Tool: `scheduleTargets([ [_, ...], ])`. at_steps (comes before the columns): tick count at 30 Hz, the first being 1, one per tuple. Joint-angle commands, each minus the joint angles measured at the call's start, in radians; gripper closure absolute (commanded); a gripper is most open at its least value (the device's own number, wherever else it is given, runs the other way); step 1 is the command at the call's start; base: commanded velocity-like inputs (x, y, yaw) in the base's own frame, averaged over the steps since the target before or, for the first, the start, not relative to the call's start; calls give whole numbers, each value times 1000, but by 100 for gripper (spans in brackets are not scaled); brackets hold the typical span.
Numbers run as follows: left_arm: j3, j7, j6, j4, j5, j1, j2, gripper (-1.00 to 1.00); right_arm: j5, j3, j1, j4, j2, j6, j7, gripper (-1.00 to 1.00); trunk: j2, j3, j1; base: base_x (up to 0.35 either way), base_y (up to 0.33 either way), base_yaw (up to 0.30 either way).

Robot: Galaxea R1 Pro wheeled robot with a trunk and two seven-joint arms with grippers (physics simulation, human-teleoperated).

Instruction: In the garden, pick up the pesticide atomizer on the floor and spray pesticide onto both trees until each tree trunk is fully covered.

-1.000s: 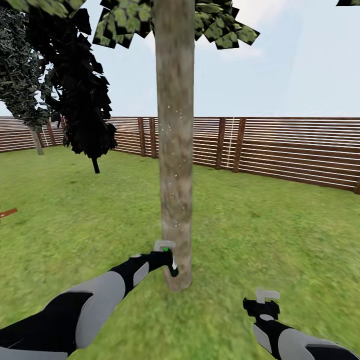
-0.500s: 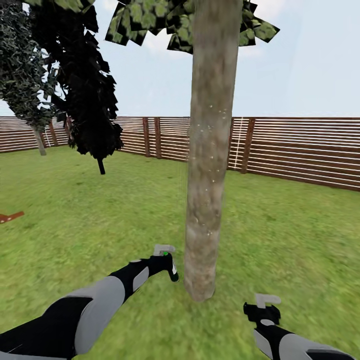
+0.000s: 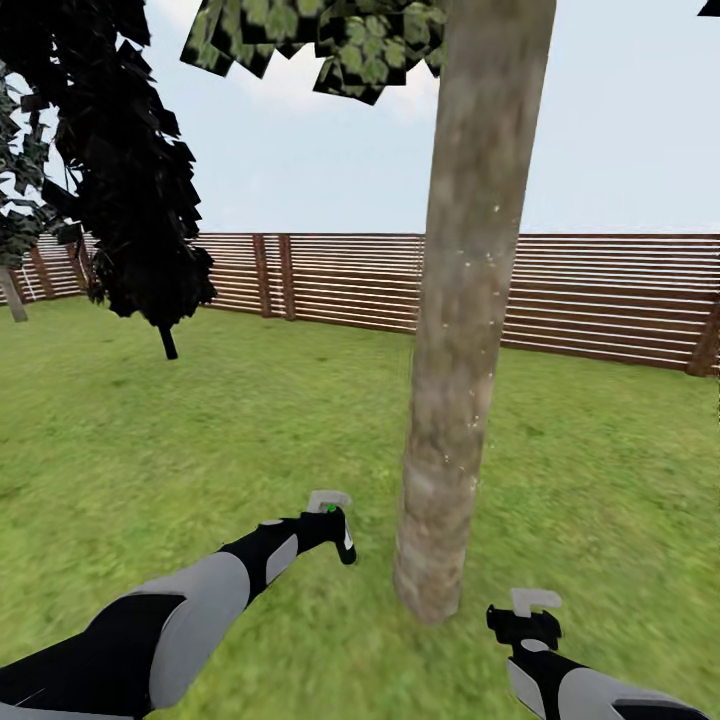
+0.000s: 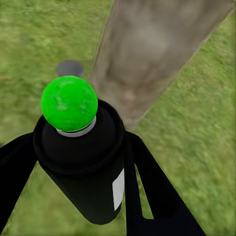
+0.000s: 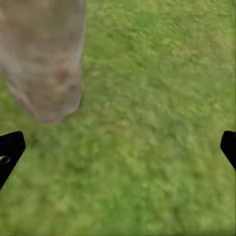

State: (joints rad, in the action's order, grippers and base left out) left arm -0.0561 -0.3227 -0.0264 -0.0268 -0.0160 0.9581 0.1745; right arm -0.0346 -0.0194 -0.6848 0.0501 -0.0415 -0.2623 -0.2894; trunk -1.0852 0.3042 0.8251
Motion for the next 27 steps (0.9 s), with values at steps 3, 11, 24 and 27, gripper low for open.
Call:
scheduleTargets([
  [3,-7,-4,-3,-1,-1,0,0,100,-4,-2,-2,5,0,-8,-4,-100,-1,2,1,240,700,-209],
  [11,-6,-7,-2,-1,-1,-13,0,100,-4,-2,-2,5,1,-6,2,-100,-1,6,1,125,516,-289],
  [24,-5,-10,-1,-1,-1,-16,0,100,-4,-2,-2,5,2,-6,3,-100,-1,10,1,14,181,-242],
  [27,-5,-10,-1,-1,-2,-16,0,100,-4,-2,-2,5,2,-6,3,-100,-1,10,1,208,683,-36],
])
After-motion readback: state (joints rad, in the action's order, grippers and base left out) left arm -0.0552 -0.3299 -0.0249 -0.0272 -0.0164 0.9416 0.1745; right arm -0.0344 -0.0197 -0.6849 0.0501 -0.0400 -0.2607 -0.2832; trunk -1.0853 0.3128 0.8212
